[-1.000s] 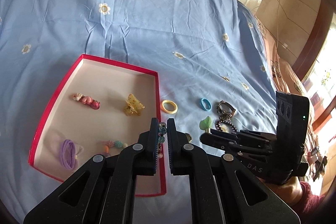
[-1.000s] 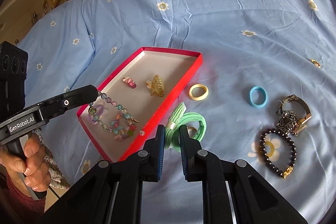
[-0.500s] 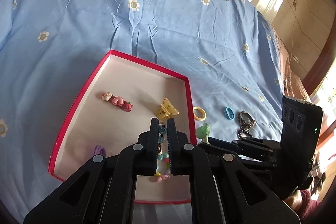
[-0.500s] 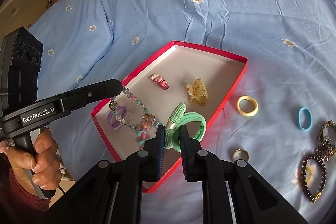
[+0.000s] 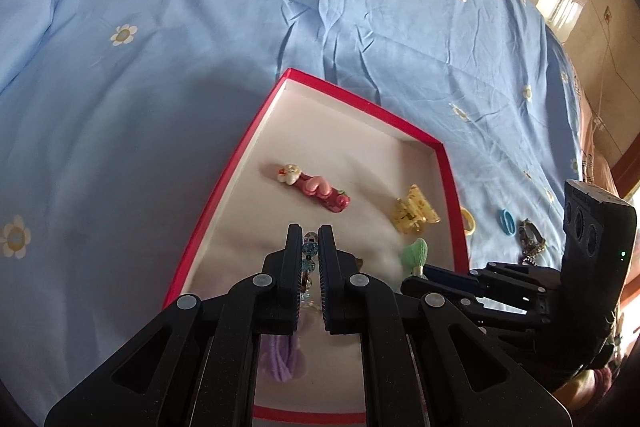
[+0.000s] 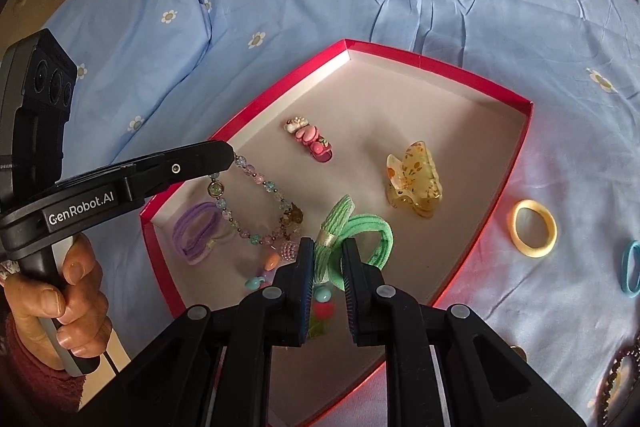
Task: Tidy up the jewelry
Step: 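Carry the bracelet and the green hair tie over the red box with both tools, then open the right tool to drop the green hair tie while the left releases the bracelet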
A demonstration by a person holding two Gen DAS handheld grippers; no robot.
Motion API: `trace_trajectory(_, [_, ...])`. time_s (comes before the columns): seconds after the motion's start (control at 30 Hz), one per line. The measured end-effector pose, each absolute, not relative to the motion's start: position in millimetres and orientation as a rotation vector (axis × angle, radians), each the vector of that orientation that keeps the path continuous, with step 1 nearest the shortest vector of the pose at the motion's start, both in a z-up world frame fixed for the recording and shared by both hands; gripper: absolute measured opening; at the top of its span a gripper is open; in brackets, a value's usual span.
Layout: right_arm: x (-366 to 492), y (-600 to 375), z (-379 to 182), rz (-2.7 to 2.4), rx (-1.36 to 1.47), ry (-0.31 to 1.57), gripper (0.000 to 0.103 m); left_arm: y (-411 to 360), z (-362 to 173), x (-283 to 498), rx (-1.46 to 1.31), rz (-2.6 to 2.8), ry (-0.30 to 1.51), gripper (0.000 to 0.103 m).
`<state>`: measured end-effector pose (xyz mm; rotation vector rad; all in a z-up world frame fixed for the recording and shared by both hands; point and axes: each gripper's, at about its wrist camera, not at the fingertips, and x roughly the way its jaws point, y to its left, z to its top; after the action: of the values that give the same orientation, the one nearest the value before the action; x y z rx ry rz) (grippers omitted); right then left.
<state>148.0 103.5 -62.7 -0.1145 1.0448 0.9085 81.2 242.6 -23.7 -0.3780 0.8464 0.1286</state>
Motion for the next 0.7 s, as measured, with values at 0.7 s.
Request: trace_trajectory(0.7, [150.1, 103.3, -56.2, 0.928, -0.084, 1.055, 0.031, 244.9, -31.0, 75.1, -0.359, 0.189, 0.876, 0.013])
